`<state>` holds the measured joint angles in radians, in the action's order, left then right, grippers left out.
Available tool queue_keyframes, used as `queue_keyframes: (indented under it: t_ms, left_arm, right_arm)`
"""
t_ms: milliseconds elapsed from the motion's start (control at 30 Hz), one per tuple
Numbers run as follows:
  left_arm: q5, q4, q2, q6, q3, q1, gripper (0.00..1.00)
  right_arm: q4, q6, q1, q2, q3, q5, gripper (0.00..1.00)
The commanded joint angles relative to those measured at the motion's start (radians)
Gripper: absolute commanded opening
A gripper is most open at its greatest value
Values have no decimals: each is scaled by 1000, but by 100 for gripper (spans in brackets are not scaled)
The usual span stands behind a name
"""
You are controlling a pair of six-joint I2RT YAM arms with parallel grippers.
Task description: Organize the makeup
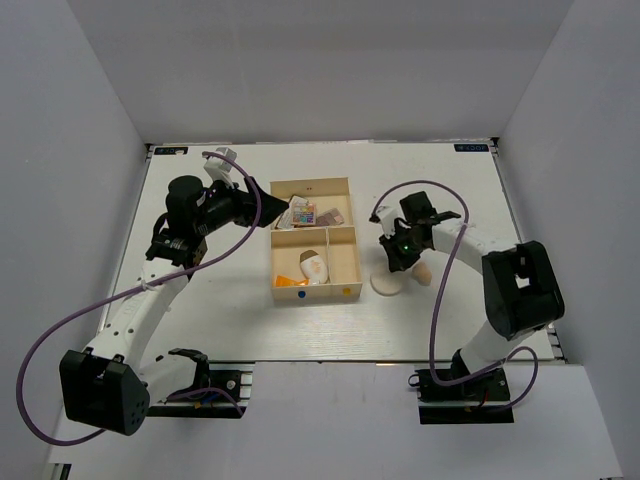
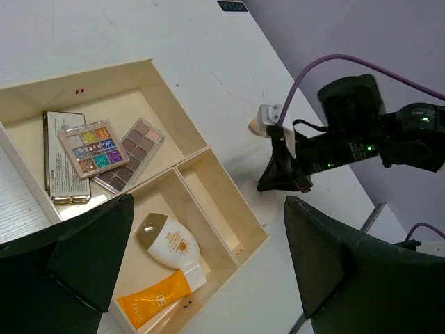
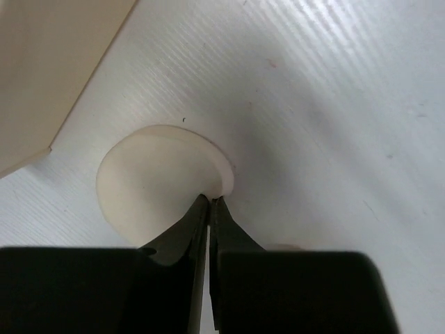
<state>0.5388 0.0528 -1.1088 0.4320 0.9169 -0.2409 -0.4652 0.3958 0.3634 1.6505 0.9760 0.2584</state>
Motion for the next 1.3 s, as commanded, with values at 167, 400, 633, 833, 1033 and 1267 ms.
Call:
queue_keyframes:
  t_ms: [167, 400, 633, 833, 1033, 1267]
  left_arm:
    - [3, 7, 33, -4, 22, -5, 98]
    - [-17, 16, 38, -9, 25, -5, 98]
    - [-33, 27, 33, -19, 31, -5, 98]
    - [-49, 38, 30, -22, 36, -5, 98]
    - [-59, 44, 26, -26, 39, -5, 98]
    - [-65, 45, 30, -24, 39, -5, 98]
  right_arm:
    - [-18, 32, 0, -259, 105, -84, 2]
    - [-93, 49, 61, -193, 298, -51, 4]
    - [-159, 29, 161, -15, 458, -70, 2]
    - [-177, -20, 206, 42, 524, -111, 1]
    - [-205, -77, 243, 86, 555, -166, 0]
    - [-194, -146, 275, 109, 550, -249, 0]
